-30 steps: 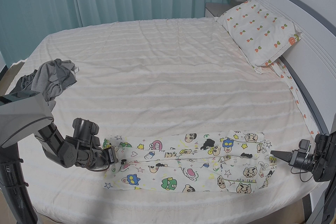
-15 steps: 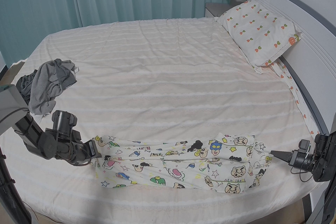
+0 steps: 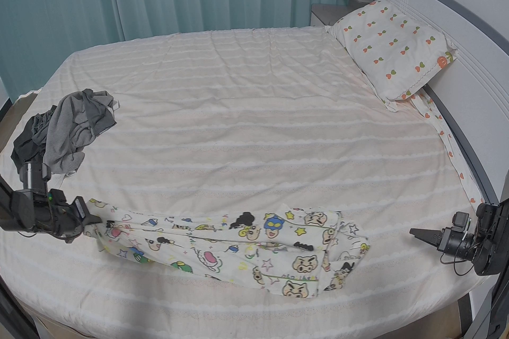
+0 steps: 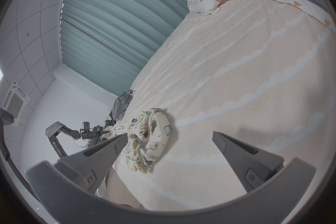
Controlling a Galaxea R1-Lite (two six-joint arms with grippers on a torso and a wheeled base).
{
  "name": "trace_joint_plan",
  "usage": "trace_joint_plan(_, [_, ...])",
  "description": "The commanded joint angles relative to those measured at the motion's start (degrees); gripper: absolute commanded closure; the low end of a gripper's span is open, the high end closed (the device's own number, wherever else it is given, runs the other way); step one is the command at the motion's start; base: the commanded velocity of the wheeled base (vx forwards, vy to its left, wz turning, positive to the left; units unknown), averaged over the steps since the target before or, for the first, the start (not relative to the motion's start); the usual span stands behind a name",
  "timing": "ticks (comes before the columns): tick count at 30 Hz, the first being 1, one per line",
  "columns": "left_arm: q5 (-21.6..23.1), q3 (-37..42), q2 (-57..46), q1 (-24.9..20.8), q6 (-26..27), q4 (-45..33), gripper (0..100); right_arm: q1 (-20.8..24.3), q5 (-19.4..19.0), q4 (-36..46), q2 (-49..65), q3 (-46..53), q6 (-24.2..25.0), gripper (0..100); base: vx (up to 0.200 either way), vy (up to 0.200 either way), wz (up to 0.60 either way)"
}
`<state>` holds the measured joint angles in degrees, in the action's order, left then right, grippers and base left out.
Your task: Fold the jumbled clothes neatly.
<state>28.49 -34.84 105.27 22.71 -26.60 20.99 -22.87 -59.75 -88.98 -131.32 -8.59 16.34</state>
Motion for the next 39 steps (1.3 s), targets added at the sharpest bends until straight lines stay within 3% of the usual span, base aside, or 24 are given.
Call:
trace_joint_plan(1, [6.93,-1.19,-3.49,15.26,2.17,-0.6,100,-0.16,-0.02,-0.76,-0.34,0.16,0.01,0,0.0,0.0,0.0])
trace_joint_plan(9, [12.82,-9.37,-2.17,28.27,1.99,-4.29,100,-0.16,-0.02,-0.76,-0.52,0.07,0.01,0,0.0,0.0,0.0])
trace_joint_plan(15, [13.17,-14.99,-5.69,27.56,2.08,-16.69,100,-0.16,-0.02,-0.76,-0.78,-0.02,0.01,0,0.0,0.0,0.0])
trace_joint_plan(18, [12.47,-14.38,-10.26,22.2,1.81,-19.59,100,-0.16,-0.02,-0.76,-0.78,-0.11,0.01,0,0.0,0.0,0.0])
trace_joint_plan(20, [10.09,-13.24,-15.27,16.31,1.55,-22.13,100,-0.16,-0.02,-0.76,-0.78,-0.11,0.01,0,0.0,0.0,0.0])
trace_joint_plan(21, [9.92,-13.15,-15.53,15.96,1.55,-22.31,100,-0.16,-0.02,-0.76,-0.78,-0.11,0.01,0,0.0,0.0,0.0])
trace_joint_plan(25, [-0.36,-12.62,-21.33,-3.02,-0.29,-26.18,100,-0.16,-0.02,-0.76,-0.69,-0.11,0.01,0,0.0,0.0,0.0])
trace_joint_plan(28, [-7.84,-13.06,-21.33,-13.66,-3.63,-25.74,100,-0.16,-0.02,-0.76,-0.69,-0.11,0.01,0,0.0,0.0,0.0])
trace_joint_plan(29, [-12.49,-13.59,-20.98,-20.6,-5.83,-25.47,100,-0.16,-0.02,-0.76,-0.61,-0.11,0.01,0,0.0,0.0,0.0])
trace_joint_plan(32, [-20.14,-14.73,-18.17,-34.75,-10.14,-23.98,100,-0.16,-0.02,-0.76,-0.61,-0.19,0.01,0,0.0,0.0,0.0])
trace_joint_plan(34, [-24.36,-15.96,-15.35,-41.17,-11.81,-22.75,100,-0.16,-0.02,-0.76,-0.61,-0.19,0.01,0,0.0,0.0,0.0])
trace_joint_plan(35, [-24.8,-16.14,-15.09,-41.7,-12.07,-22.57,100,-0.25,-0.02,-0.76,-0.61,-0.19,0.01,0,0.0,0.0,0.0])
trace_joint_plan(36, [-29.98,-18.51,-10.52,-48.38,-14.09,-21.08,100,-0.25,-0.02,-0.76,-0.61,-0.19,0.01,0,0.0,0.0,0.0])
trace_joint_plan(38, [-31.74,-19.74,-8.5,-50.84,-14.97,-20.55,100,-0.16,-0.02,-0.76,-0.61,-0.19,0.01,0,0.0,0.0,0.0])
trace_joint_plan(39, [-34.2,-22.38,-4.89,-55.05,-16.47,-20.11,100,-0.16,-0.02,-0.76,-0.61,-0.19,0.01,0,0.0,0.0,0.0])
